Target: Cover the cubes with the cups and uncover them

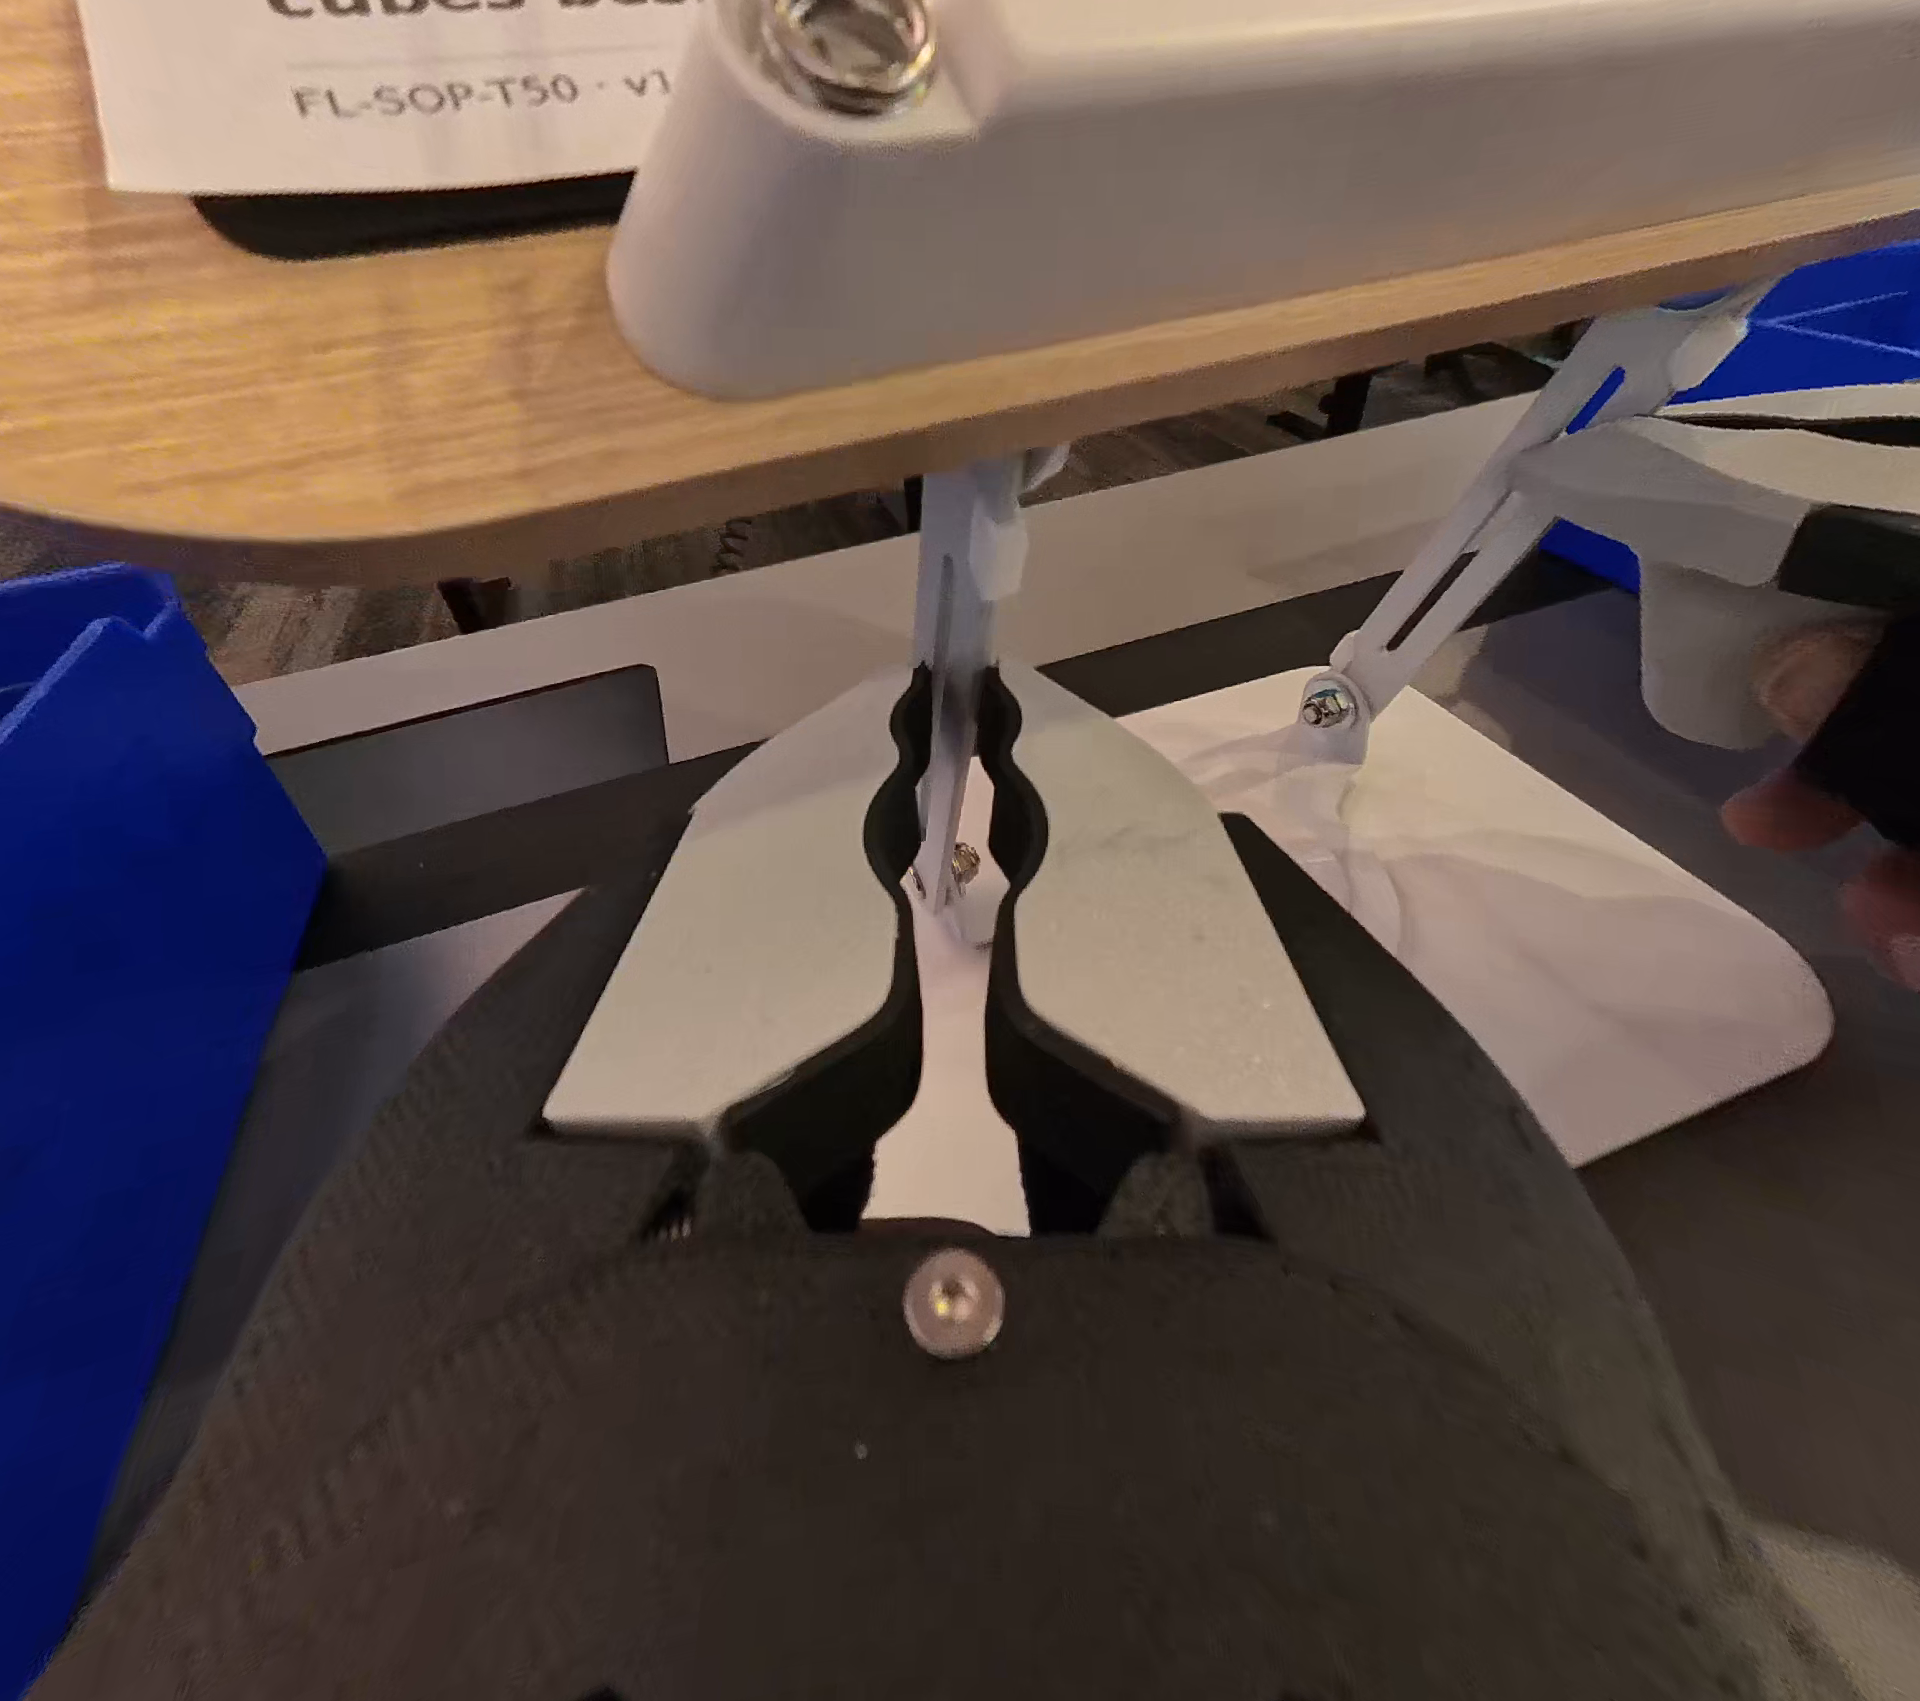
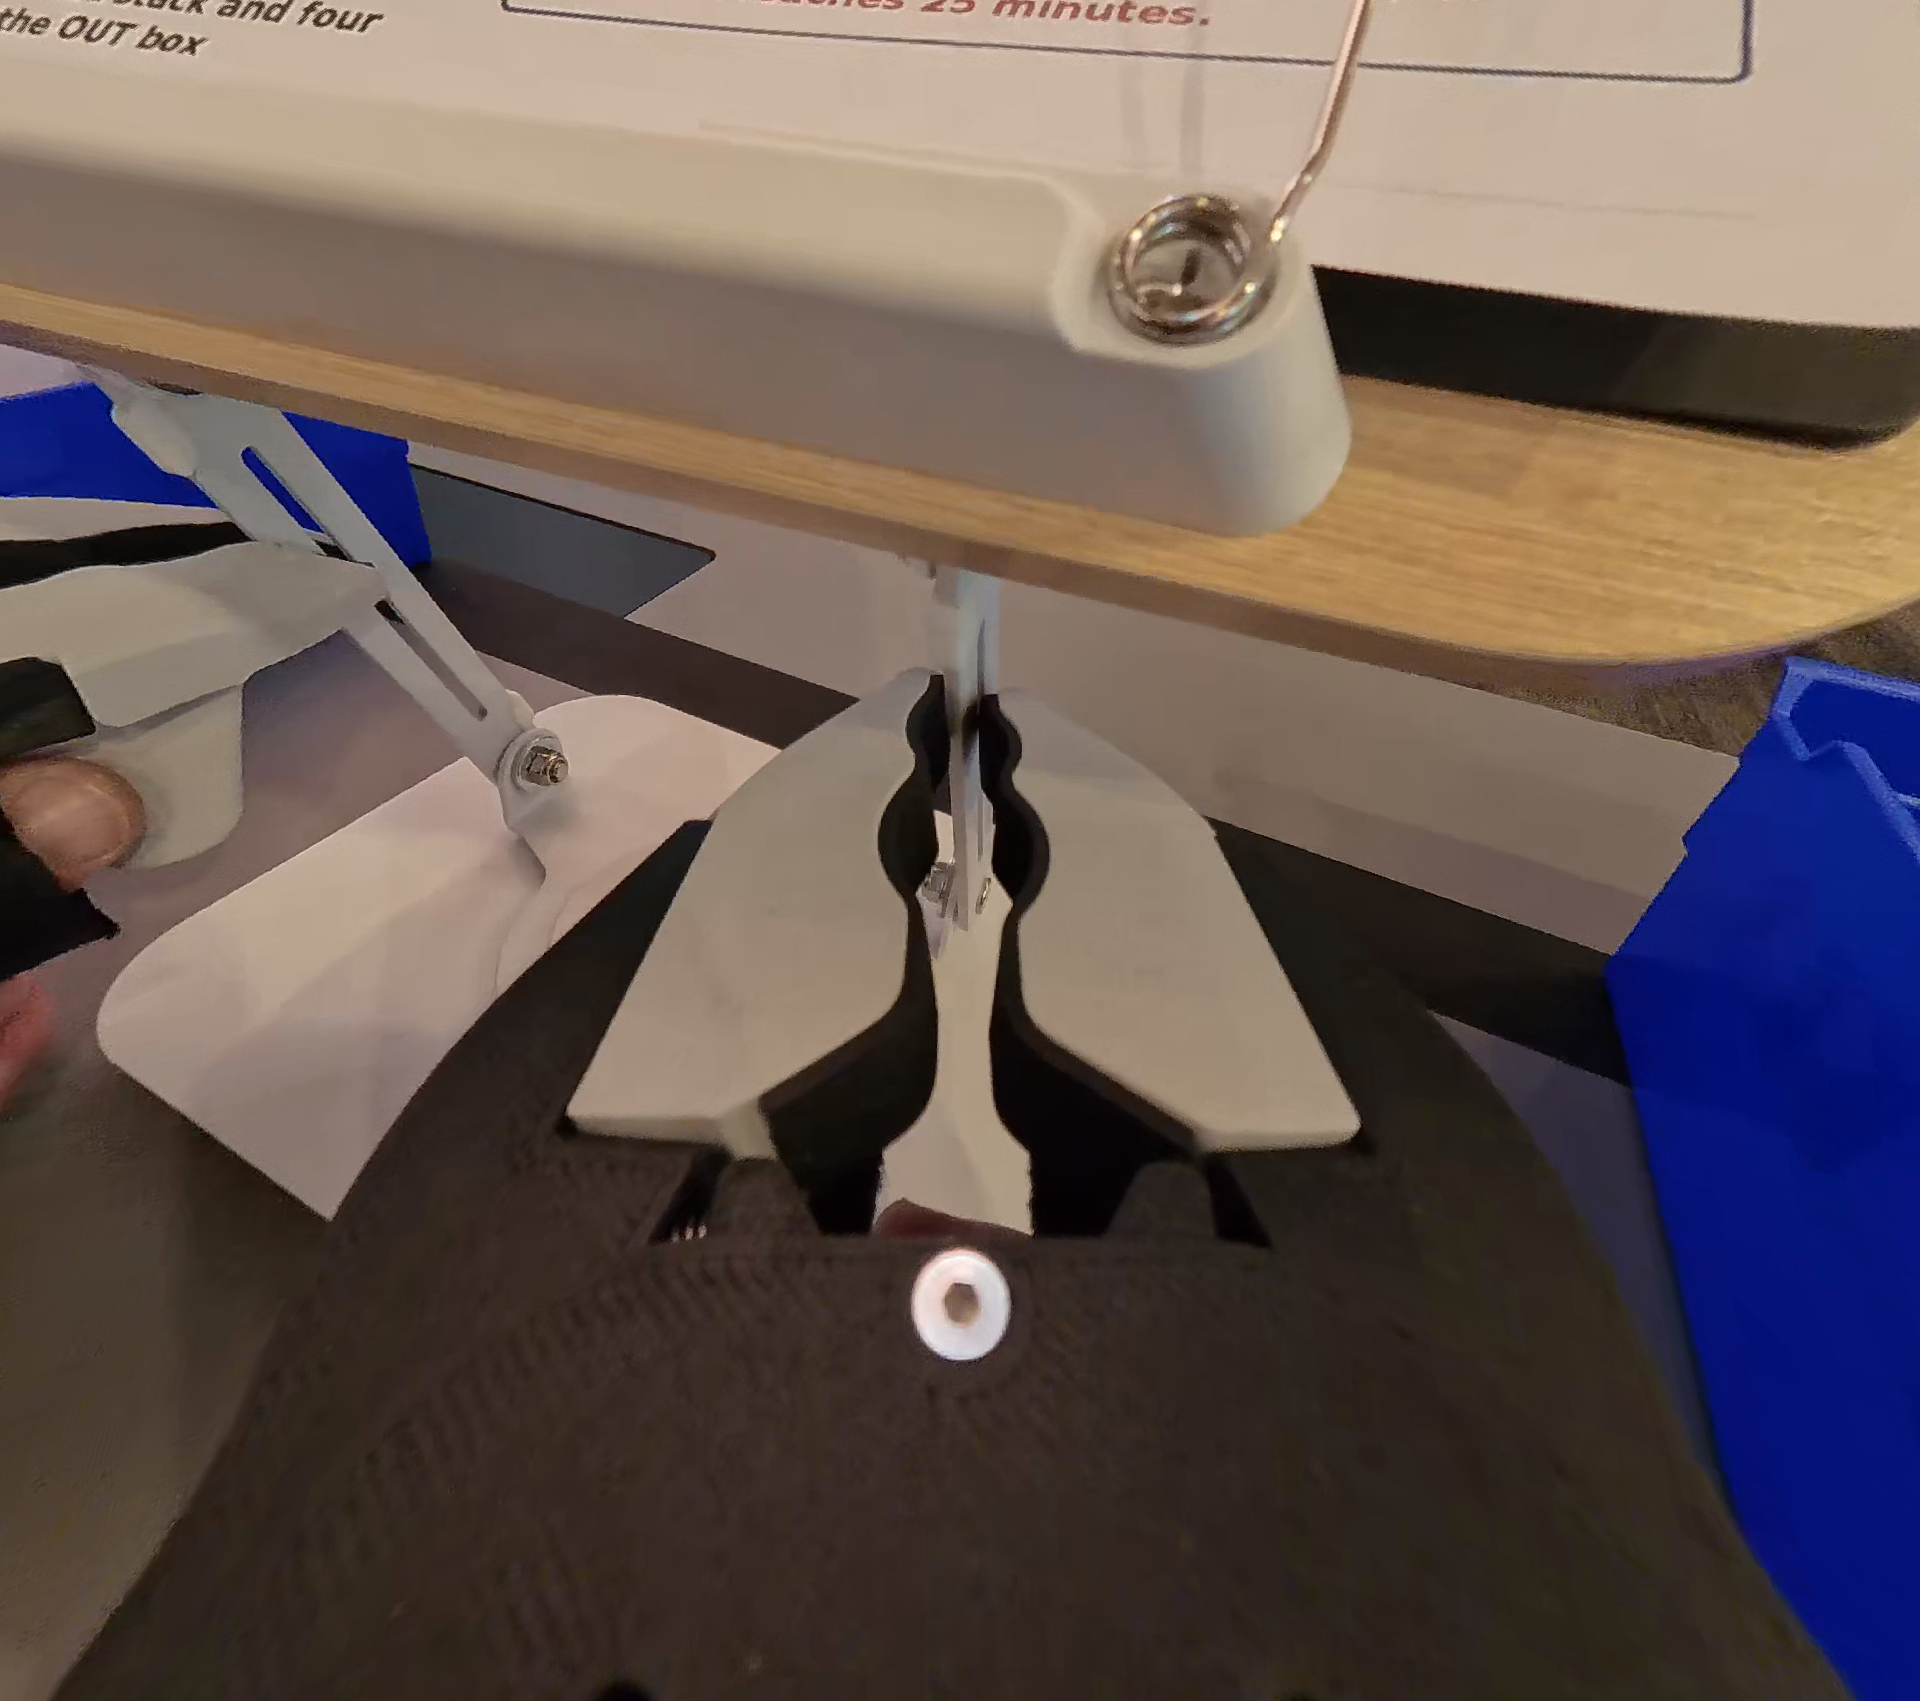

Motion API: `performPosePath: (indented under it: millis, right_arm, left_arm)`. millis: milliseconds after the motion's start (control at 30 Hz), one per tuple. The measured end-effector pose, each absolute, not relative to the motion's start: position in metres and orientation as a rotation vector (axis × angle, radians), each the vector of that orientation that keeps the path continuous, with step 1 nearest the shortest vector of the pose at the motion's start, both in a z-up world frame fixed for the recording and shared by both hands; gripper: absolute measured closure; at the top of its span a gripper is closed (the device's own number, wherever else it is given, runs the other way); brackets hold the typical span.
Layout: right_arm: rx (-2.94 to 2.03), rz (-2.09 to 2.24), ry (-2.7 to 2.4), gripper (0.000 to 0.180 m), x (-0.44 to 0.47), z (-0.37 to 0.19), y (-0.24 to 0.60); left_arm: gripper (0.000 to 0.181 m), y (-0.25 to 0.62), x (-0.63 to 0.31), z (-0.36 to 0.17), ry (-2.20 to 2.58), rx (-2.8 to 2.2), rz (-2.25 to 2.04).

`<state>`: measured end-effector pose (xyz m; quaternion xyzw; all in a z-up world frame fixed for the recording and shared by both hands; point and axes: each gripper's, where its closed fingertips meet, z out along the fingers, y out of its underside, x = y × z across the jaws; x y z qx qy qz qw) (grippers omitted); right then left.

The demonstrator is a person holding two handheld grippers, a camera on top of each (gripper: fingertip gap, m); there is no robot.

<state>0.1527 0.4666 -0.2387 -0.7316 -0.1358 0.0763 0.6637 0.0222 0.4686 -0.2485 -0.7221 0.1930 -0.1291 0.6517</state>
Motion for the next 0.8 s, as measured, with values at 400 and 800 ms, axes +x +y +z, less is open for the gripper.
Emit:
performPosePath:
  millis: [400, 800]
  right_arm:
    - [-1.729, 0.203, -0.292, 0.149, 0.156, -0.253, 0.453]
    - [-2.009, -0.048, -0.893, 0.141, 0.148, -0.328, 0.367]
  left_arm:
    - [0.168, 0.456, 0.020, -0.258, 0.445, -1.706, -0.356]
    - [0.173, 0.378, -0.006, -0.302, 0.916, -1.855, -0.269]
